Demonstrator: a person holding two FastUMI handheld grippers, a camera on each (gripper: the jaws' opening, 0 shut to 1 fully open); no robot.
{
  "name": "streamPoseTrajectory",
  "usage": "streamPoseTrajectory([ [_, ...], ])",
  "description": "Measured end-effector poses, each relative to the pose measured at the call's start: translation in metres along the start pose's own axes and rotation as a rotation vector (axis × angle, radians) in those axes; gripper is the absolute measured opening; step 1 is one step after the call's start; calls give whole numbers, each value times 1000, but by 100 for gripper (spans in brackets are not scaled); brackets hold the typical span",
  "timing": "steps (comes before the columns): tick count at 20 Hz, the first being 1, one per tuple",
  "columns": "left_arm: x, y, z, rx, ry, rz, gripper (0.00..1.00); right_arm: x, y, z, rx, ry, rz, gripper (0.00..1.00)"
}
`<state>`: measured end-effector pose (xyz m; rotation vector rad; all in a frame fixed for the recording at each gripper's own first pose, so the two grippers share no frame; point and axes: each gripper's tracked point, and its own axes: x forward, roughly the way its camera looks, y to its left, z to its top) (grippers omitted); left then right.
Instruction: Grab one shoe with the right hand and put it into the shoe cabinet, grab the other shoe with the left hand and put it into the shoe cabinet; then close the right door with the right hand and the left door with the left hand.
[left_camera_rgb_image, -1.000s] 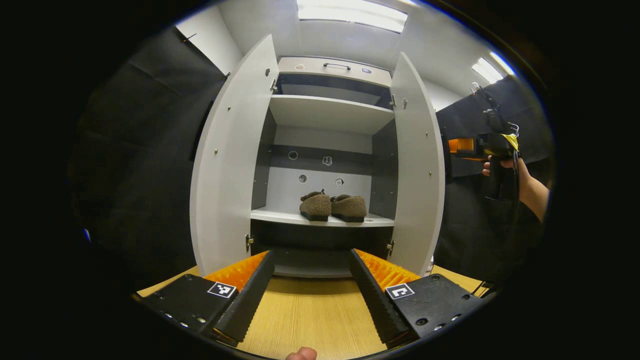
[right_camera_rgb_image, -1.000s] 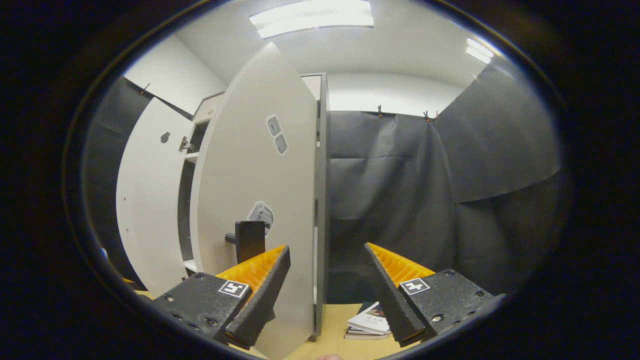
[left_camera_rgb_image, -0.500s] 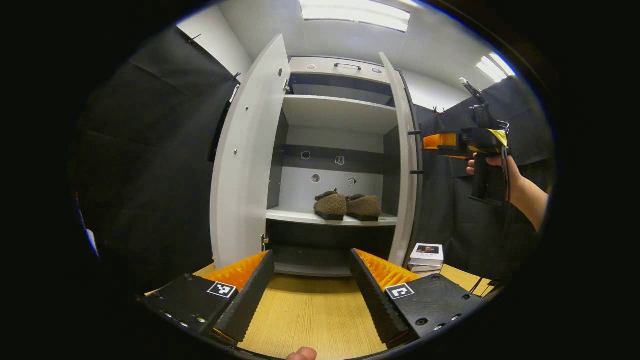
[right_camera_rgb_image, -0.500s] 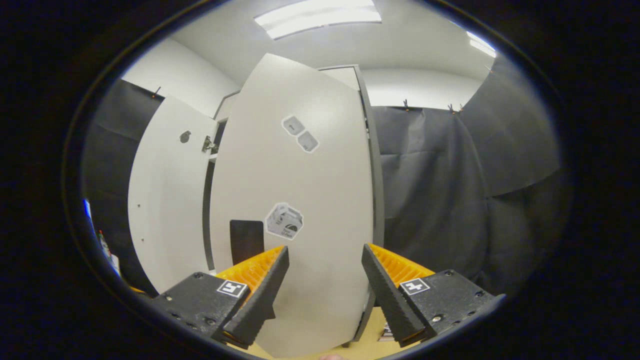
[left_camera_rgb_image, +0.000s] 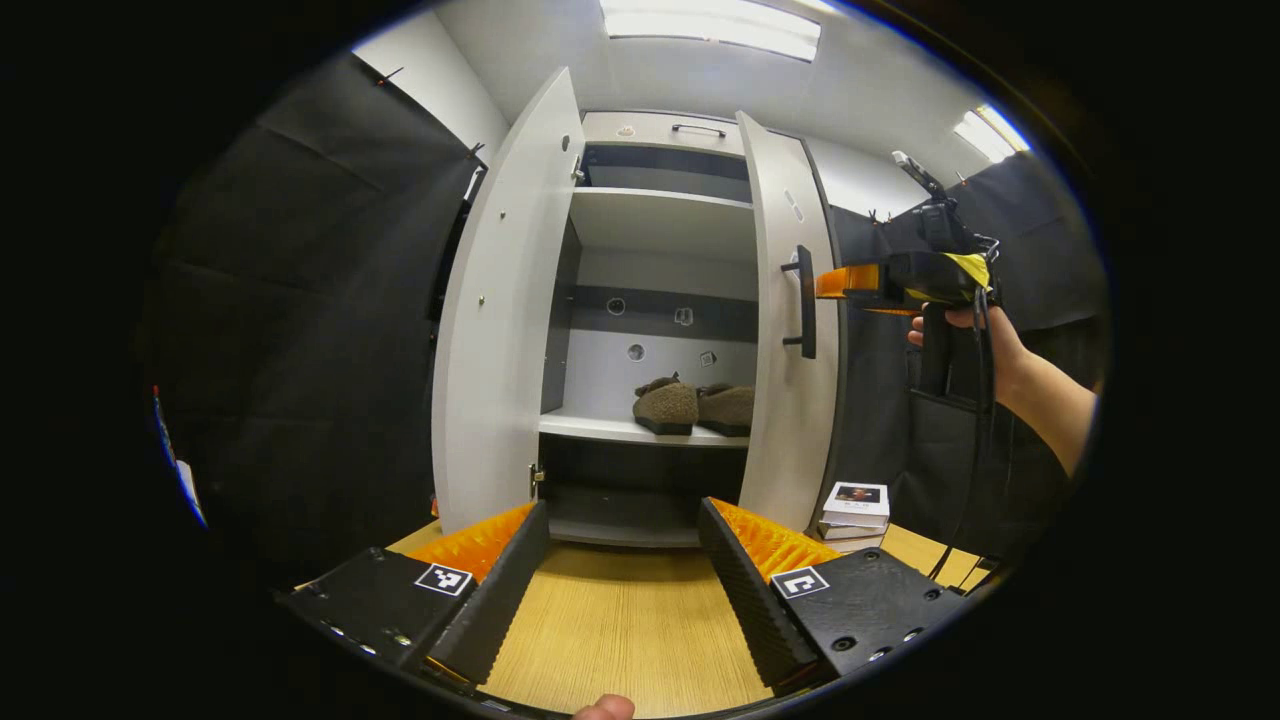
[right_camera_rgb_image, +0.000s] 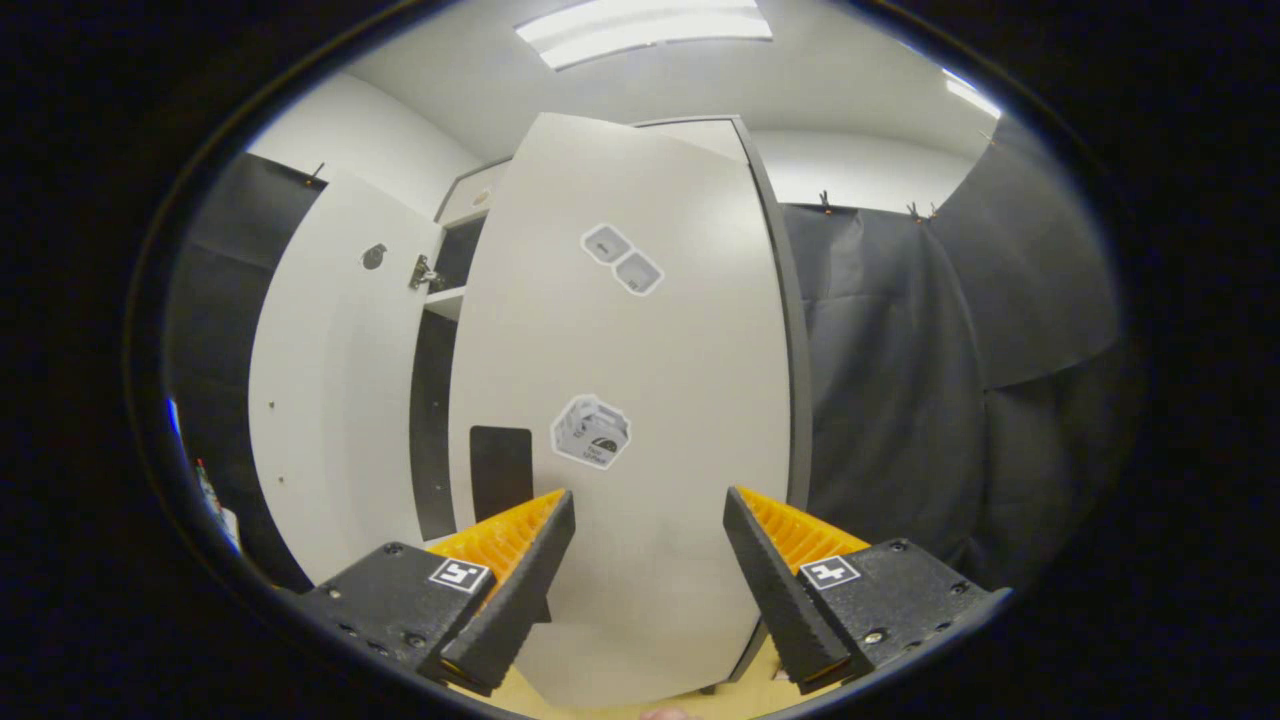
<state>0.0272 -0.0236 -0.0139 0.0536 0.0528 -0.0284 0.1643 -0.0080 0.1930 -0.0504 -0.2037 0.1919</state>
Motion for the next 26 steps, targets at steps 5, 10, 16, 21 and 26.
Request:
streamPoseTrajectory([
  [5,-2,-16,1,-14,5,-43,93,-51,-18,-9,-38,-11,-80,95],
  [10,0,-29,4,-23,4,-70,93,-104,-12,-59,-21,31,-133,98],
  [16,2,-38,2,-27,24,-91,93,-145,1,-137,-9,117,-209,98],
  [21,1,-46,-2,-20,40,-97,93,-173,22,-179,14,167,-212,98],
  [26,3,-51,-4,0,54,-105,93,-194,16,-205,43,196,-243,96],
])
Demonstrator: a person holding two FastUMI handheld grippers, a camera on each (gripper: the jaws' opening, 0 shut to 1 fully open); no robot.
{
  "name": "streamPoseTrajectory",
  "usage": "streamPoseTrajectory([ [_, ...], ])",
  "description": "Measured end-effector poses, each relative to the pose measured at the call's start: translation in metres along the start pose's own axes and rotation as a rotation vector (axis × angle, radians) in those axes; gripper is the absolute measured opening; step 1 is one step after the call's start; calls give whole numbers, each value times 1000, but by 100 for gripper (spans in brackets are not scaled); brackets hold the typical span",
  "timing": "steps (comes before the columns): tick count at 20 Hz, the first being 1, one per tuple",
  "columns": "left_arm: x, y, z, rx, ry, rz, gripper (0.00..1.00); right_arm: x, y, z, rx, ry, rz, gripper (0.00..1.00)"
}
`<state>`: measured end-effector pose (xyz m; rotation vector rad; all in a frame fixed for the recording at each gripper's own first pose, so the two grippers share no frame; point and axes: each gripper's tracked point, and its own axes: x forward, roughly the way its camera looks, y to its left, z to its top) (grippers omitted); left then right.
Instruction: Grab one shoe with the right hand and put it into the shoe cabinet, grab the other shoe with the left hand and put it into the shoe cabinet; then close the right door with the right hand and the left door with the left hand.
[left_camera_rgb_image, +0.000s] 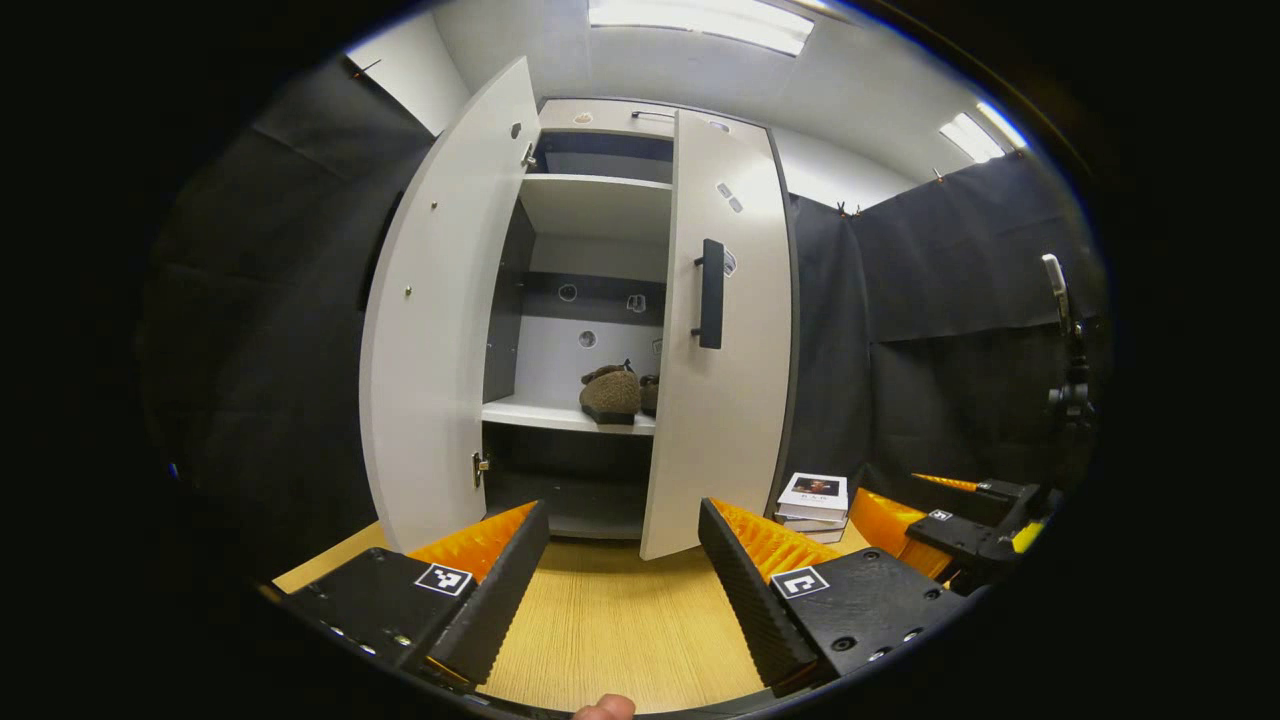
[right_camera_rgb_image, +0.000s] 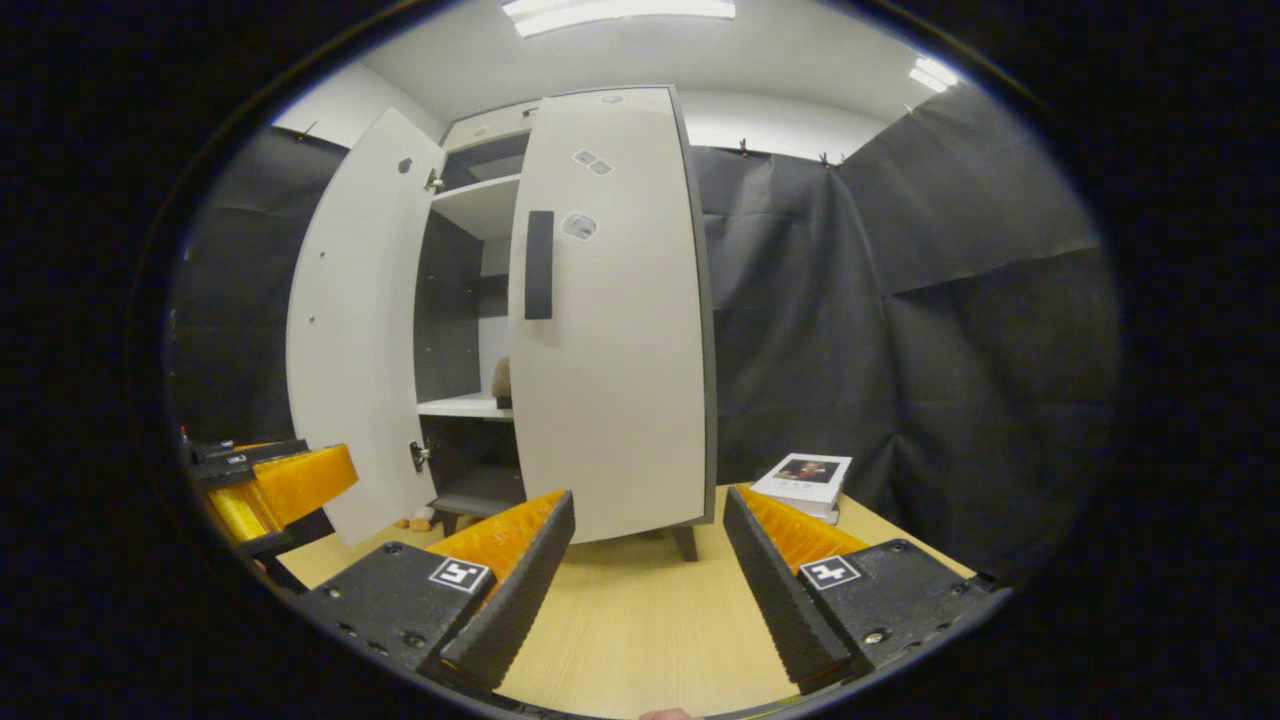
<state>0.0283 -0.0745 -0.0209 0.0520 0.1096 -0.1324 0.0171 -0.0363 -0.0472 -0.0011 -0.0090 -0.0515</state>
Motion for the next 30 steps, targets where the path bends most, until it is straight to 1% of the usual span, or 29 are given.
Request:
streamPoseTrajectory([
  [1,0,-1,1,-2,-2,-1,93,-2,-3,-4,-2,7,-5,95],
  [2,0,0,5,-11,-10,4,93,-2,-4,-8,-6,18,-6,98],
  [3,0,4,13,-29,-34,15,93,-2,-6,-10,-9,26,-7,98],
  [4,-1,6,26,-50,-67,19,93,-3,-8,-10,-10,29,-7,98],
  [6,-2,21,56,-47,-126,44,93,-1,-10,-4,-8,18,-13,96],
  [8,-7,47,92,-44,-202,91,93,-1,-7,2,0,6,-4,96],
  [10,-11,83,123,-60,-267,178,93,2,-4,5,-5,6,9,95],
  [11,-12,100,138,-66,-291,210,93,4,-2,5,-10,10,14,98],
  [13,-16,133,160,-90,-326,260,93,6,-2,7,-10,15,16,98],
  [14,-12,152,171,-102,-346,272,93,6,0,7,-8,17,20,98],
  [16,-2,187,179,-94,-366,288,93,7,2,7,-13,21,25,95],
  [18,11,232,176,-88,-344,328,93,8,5,7,-19,27,29,95],
  [19,17,254,174,-99,-322,339,93,8,7,9,-19,25,32,98],
  [20,23,271,174,-114,-318,348,93,9,7,11,-20,21,30,96],
  [21,31,288,172,-127,-310,356,93,9,6,14,-21,12,25,98],
  [22,40,304,168,-143,-287,368,93,10,5,17,-22,4,21,98],
  [23,48,317,163,-164,-268,380,93,10,5,20,-25,-3,14,96],
  [25,62,335,160,-213,-256,378,94,10,-1,23,-34,-10,-3,96],
  [26,61,335,157,-234,-259,370,93,10,-2,23,-35,-9,-12,98],
  [28,61,341,152,-235,-261,368,93,10,-7,23,-40,-2,-26,98],
  [30,61,335,148,-224,-254,353,93,9,-13,25,-47,-2,-45,98],
])
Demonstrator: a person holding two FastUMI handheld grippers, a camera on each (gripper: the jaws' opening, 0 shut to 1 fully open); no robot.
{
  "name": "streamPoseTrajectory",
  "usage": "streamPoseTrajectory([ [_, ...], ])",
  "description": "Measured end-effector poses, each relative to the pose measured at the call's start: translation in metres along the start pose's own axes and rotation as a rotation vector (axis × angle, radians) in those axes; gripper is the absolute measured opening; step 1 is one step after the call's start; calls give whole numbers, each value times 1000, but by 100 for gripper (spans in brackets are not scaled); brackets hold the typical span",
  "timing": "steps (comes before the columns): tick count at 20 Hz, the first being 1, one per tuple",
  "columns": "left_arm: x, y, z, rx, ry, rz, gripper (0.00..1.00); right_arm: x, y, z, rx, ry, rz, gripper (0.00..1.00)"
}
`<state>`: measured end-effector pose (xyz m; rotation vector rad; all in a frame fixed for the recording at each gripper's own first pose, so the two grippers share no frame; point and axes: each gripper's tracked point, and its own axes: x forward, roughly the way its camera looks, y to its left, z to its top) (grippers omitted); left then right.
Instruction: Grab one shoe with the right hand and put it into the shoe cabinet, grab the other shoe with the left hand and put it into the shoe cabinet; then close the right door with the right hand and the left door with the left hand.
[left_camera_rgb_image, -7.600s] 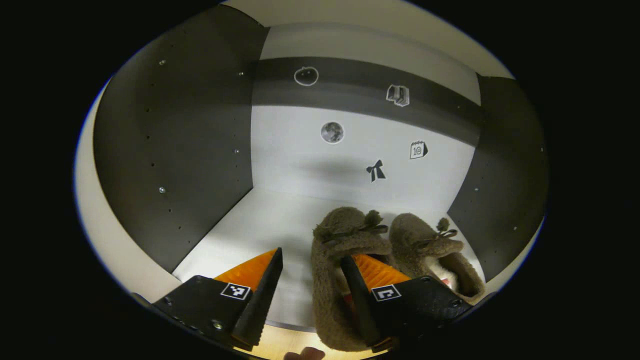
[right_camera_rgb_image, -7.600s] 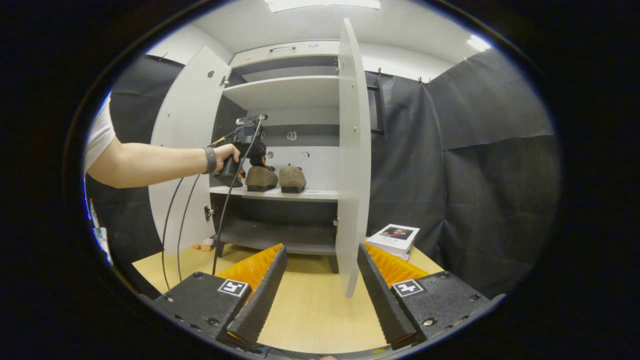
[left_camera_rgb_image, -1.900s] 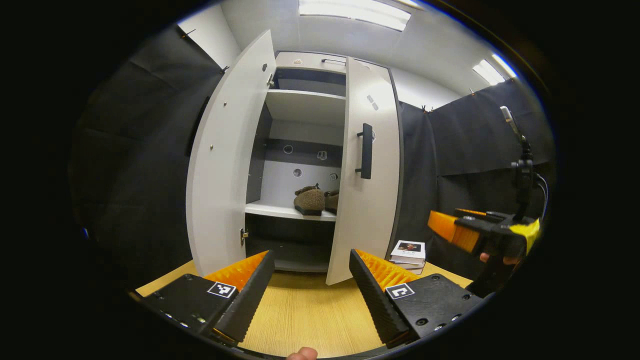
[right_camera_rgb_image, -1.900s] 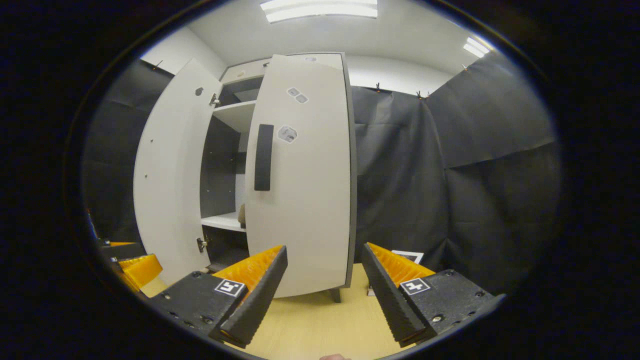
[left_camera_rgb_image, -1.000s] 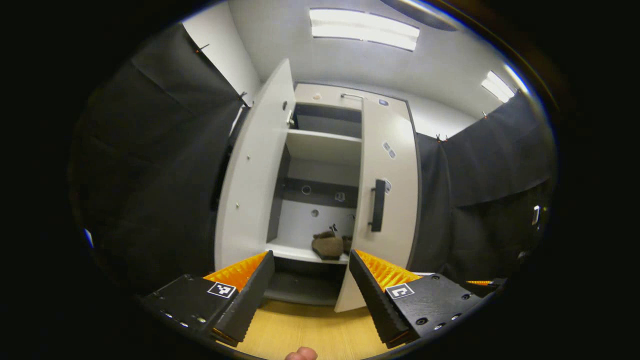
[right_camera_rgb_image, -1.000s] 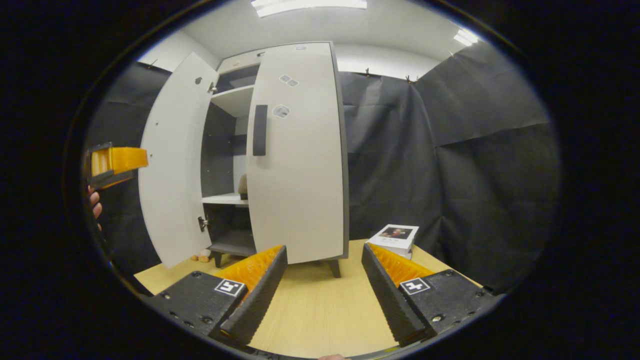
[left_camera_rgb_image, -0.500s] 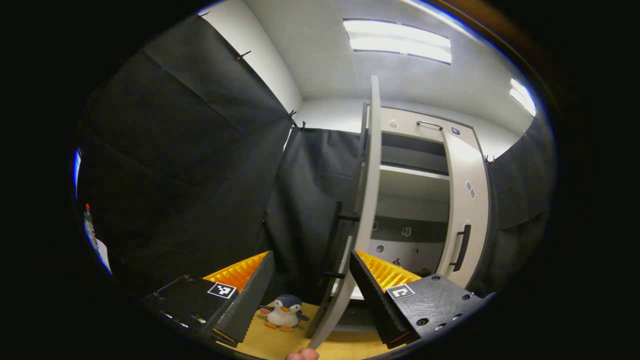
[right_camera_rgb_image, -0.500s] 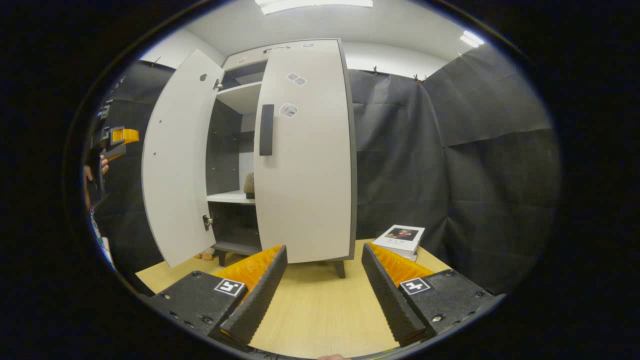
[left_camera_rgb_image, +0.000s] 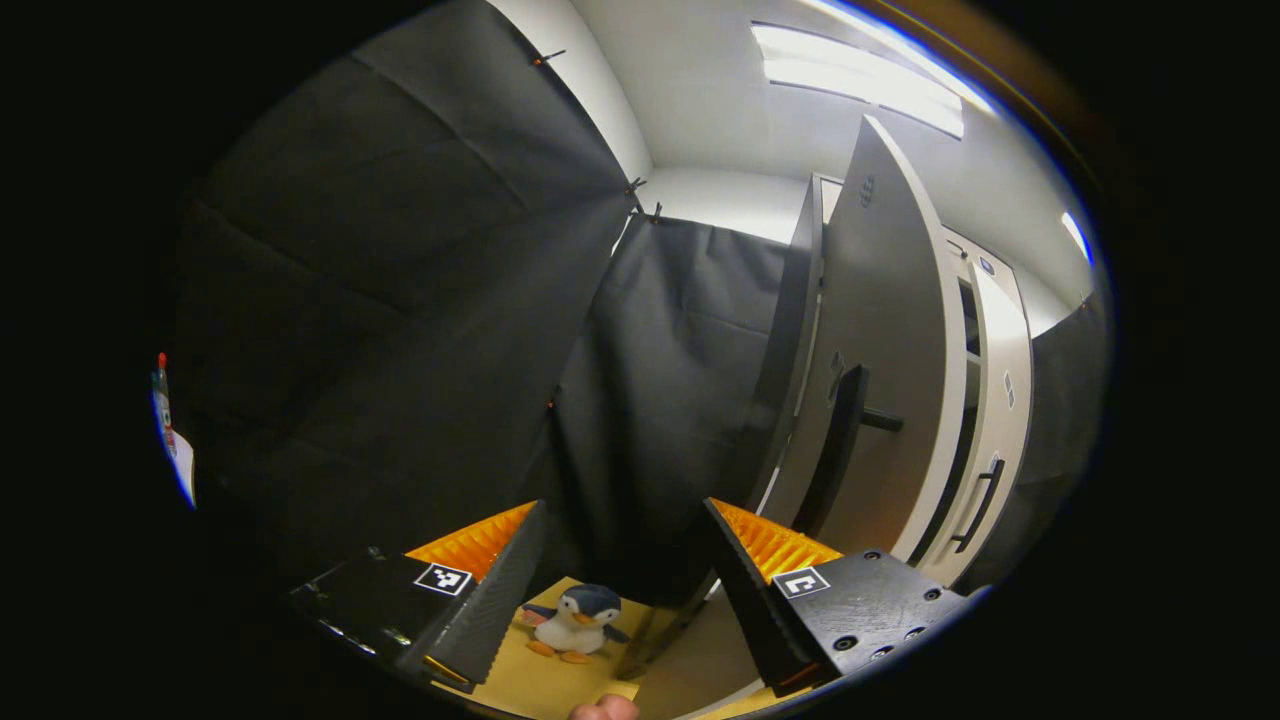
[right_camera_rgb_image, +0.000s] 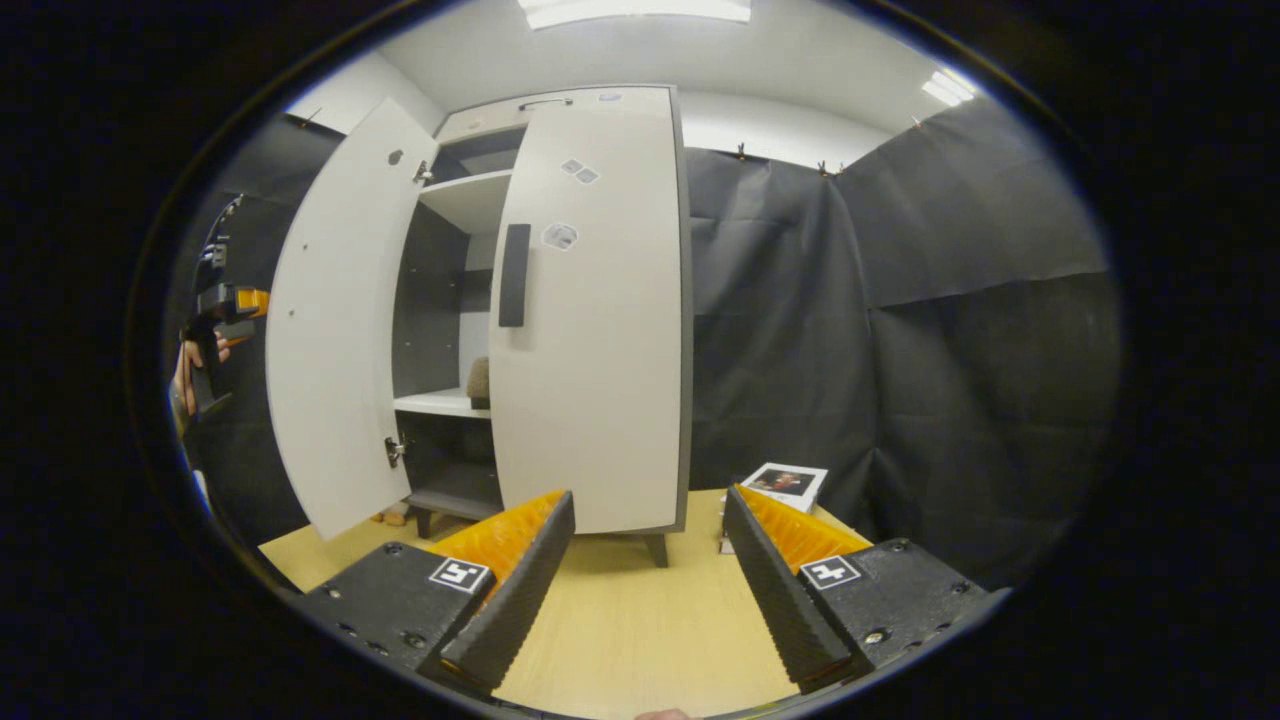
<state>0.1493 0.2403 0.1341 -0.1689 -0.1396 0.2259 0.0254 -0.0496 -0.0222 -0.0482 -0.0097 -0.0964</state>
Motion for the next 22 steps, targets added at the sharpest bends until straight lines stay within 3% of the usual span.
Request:
streamPoseTrajectory([
  [8,-3,-8,-2,-10,-3,-48,92,2,2,-4,-5,8,-3,95],
  [12,-9,-47,-10,-18,31,-125,92,2,7,-4,4,1,10,96],
  [18,-13,-94,-16,57,12,-186,92,-8,-9,-7,-1,10,-21,98],
  [19,-14,-100,-16,52,5,-192,92,-9,-12,-6,-2,10,-29,95],
  [22,-8,-121,-11,8,-17,-223,92,-10,-22,-3,-2,6,-51,98],
])
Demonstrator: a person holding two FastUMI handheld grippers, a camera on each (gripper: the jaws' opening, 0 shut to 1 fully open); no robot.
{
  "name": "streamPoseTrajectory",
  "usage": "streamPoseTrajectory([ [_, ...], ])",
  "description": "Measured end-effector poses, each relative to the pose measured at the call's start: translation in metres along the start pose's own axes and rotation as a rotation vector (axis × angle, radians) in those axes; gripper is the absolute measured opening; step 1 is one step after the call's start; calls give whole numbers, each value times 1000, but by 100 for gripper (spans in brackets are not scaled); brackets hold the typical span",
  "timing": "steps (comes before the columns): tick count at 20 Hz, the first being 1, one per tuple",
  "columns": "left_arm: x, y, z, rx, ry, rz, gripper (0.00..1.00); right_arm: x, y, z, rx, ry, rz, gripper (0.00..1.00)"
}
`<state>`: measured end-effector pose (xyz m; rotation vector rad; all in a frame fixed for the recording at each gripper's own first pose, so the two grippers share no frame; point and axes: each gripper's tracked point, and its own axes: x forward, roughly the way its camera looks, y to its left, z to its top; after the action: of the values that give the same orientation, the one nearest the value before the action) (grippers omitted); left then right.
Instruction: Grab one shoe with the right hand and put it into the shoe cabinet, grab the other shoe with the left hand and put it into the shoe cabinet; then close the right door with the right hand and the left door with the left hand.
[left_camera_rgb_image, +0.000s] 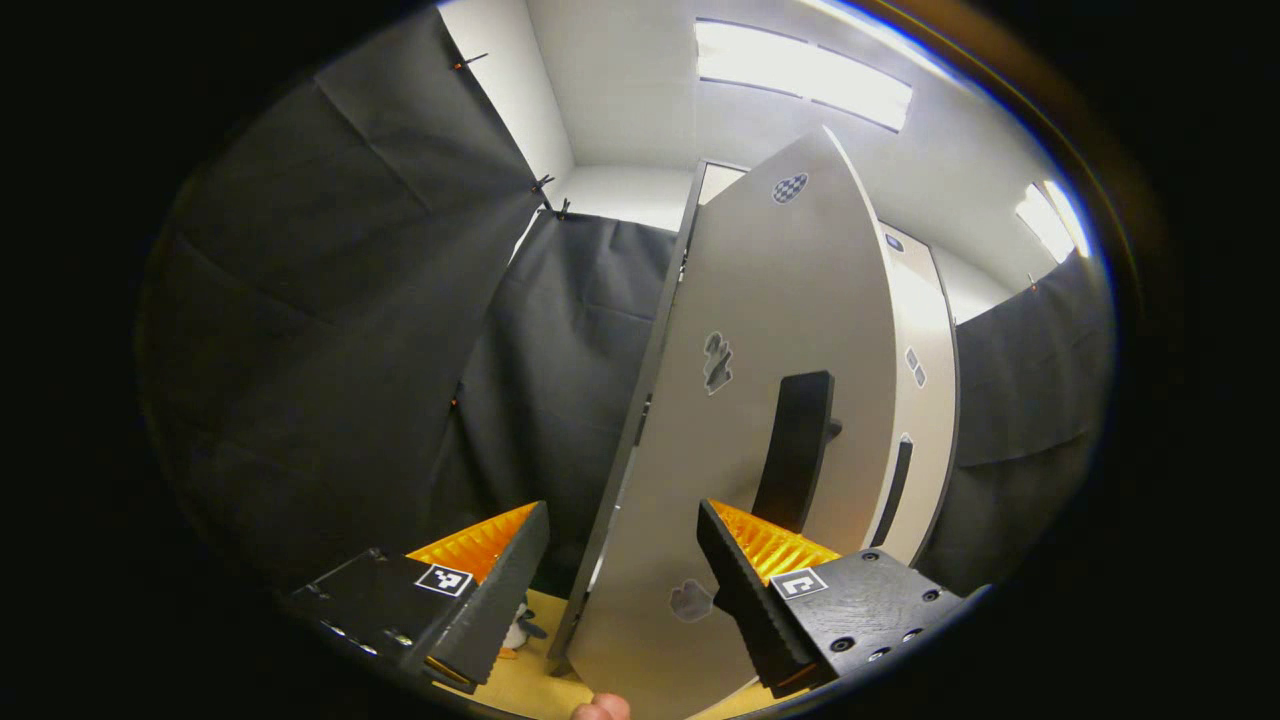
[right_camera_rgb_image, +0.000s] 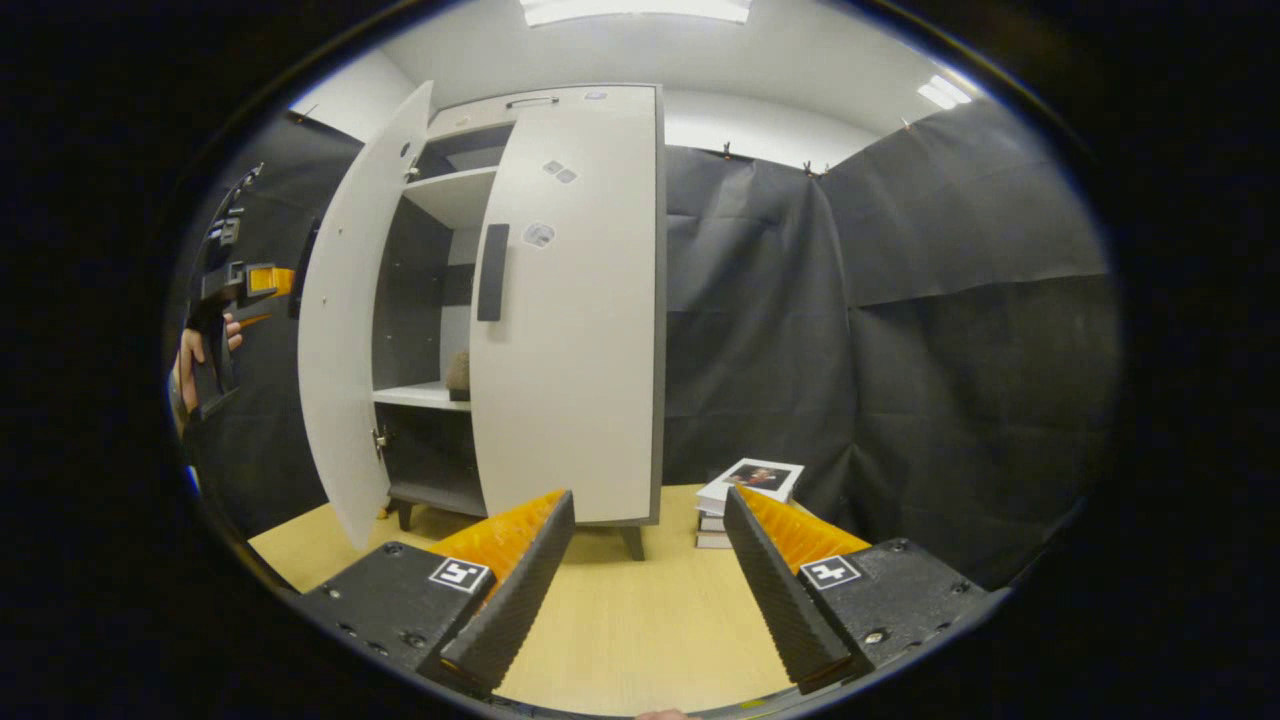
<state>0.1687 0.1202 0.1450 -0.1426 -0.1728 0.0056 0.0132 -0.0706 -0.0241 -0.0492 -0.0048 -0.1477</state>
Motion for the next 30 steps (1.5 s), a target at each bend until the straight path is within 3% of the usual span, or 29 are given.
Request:
streamPoseTrajectory([
  [8,28,-54,-13,-20,-2,-105,93,-6,-11,2,-9,-3,-30,98],
  [12,51,-77,-30,-48,20,-100,93,-6,-14,7,-19,-6,-32,98],
  [13,53,-78,-30,-56,16,-97,93,-7,-15,8,-23,-5,-36,95],
  [18,46,-72,-28,-28,30,-62,93,-9,-15,7,-15,3,-44,98],
  [26,-48,-85,-33,140,53,-54,93,-7,7,6,-6,4,12,96],
  [30,-98,-101,-77,162,132,-58,93,-9,22,0,1,14,44,96],
])
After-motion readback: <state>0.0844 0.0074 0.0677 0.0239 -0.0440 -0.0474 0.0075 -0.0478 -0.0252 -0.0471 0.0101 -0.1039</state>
